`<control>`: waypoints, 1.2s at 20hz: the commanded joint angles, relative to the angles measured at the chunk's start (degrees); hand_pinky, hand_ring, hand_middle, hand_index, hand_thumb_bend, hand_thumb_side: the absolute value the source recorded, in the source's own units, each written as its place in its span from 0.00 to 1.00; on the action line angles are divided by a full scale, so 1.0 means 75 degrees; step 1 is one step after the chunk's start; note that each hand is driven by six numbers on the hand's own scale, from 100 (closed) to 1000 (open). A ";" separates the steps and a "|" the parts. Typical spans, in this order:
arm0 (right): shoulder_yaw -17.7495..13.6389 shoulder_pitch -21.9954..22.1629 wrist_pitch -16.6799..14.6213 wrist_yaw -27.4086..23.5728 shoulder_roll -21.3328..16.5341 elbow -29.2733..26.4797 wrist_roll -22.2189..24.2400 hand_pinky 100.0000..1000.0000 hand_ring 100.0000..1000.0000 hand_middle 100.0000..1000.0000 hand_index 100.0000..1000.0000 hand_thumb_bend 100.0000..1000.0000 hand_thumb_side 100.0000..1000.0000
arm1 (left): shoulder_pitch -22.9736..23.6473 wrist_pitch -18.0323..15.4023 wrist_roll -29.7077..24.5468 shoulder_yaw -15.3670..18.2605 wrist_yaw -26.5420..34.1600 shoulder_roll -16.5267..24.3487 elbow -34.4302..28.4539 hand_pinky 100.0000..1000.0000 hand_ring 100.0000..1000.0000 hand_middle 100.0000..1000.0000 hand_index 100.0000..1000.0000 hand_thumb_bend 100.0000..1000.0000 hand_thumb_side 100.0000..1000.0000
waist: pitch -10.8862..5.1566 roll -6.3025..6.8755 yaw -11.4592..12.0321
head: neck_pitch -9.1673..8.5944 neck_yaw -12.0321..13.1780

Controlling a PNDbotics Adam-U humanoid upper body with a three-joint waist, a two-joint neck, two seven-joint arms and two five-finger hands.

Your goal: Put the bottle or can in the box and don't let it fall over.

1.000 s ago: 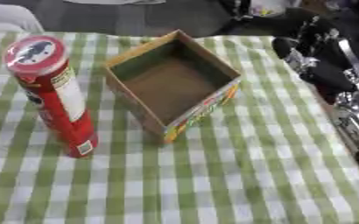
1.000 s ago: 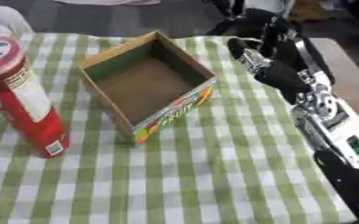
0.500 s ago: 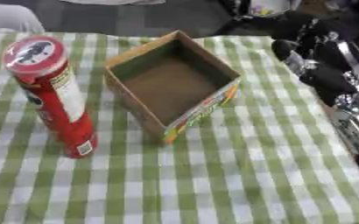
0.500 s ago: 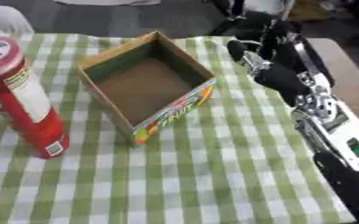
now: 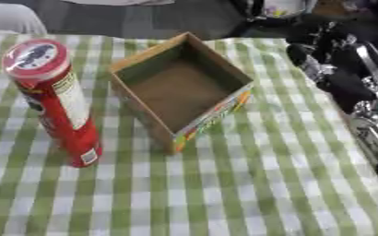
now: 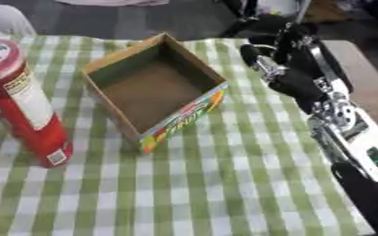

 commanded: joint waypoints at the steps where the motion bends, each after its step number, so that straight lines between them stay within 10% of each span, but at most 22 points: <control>1: -0.0058 -0.0085 0.0020 -0.0040 -0.0129 -0.0171 -0.0008 0.80 0.77 0.75 0.82 0.35 0.19 | -0.0163 -0.0231 -0.0317 0.0025 0.0071 0.0214 -0.0131 0.84 1.00 0.88 0.90 0.74 0.26 | -0.0082 0.0032 -0.0008 | -0.0093 0.0031; 24: 0.0005 -0.0162 0.0062 -0.0105 -0.0070 -0.0171 0.0022 0.80 0.77 0.74 0.82 0.35 0.19 | -0.0915 -0.0295 -0.1003 -0.0621 0.0021 -0.0272 0.0282 0.82 1.00 0.87 0.89 0.77 0.28 | -0.0047 0.0026 -0.0082 | -0.0129 0.0118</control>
